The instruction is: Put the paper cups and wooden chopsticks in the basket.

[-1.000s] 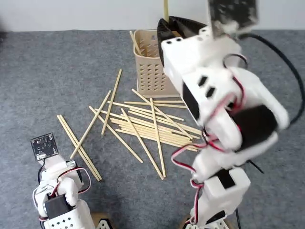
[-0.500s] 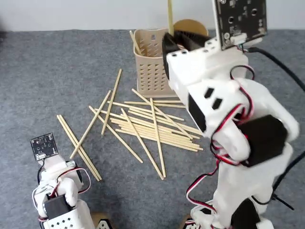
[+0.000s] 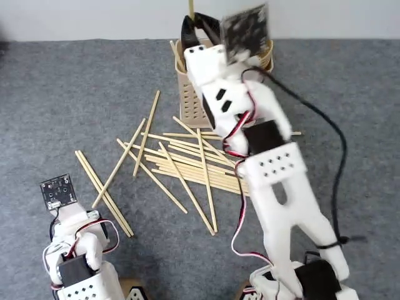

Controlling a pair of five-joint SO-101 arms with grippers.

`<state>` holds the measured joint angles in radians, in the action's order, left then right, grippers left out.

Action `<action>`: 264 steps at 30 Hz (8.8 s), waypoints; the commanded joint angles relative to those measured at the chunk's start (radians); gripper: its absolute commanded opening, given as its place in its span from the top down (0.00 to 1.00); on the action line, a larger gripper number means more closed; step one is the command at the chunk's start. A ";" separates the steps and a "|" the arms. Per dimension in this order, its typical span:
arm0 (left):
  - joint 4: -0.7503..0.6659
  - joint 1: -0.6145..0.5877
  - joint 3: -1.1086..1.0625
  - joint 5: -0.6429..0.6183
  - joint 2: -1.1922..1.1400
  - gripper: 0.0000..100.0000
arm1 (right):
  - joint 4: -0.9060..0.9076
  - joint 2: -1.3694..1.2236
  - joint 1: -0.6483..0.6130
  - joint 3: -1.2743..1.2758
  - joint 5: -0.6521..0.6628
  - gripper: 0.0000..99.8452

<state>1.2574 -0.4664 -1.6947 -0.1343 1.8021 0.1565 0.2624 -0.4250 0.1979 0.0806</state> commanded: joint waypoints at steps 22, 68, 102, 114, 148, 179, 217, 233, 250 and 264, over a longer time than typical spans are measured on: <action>0.006 -0.008 0.012 -0.006 0.017 0.99 | -0.283 -0.311 0.096 0.034 -0.040 0.86; 0.005 -0.064 0.015 -0.005 0.017 0.99 | 1.035 0.676 -0.099 0.486 -0.037 0.87; -0.026 0.072 0.124 0.157 0.017 0.99 | 0.995 -0.694 -0.074 -0.400 -0.143 0.87; -0.044 0.072 0.107 0.157 0.017 0.99 | 0.997 -0.736 -0.039 -0.408 -0.143 0.87; -0.064 0.074 0.074 0.158 0.017 0.99 | 1.333 -0.189 -0.213 -0.479 -0.193 0.99; -0.066 0.068 0.074 0.160 0.017 0.99 | 0.102 -0.168 0.031 -0.494 -0.052 0.99; -0.066 0.068 0.074 0.160 0.017 0.99 | 1.106 -0.222 -0.105 -0.520 -0.074 0.86; -0.066 0.068 0.073 0.160 0.017 0.99 | 1.211 -0.717 -0.297 -0.523 -0.075 0.86; -0.066 0.068 0.073 0.160 0.017 0.99 | 1.058 -0.895 -0.344 -0.525 -0.069 0.87; -0.066 0.068 0.073 0.160 0.017 0.99 | 1.055 -0.794 -0.286 -0.525 -0.040 0.99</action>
<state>1.2160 -0.3989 -1.6241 0.0146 1.8021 1.2075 -0.6291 -0.7365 -0.3053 0.0176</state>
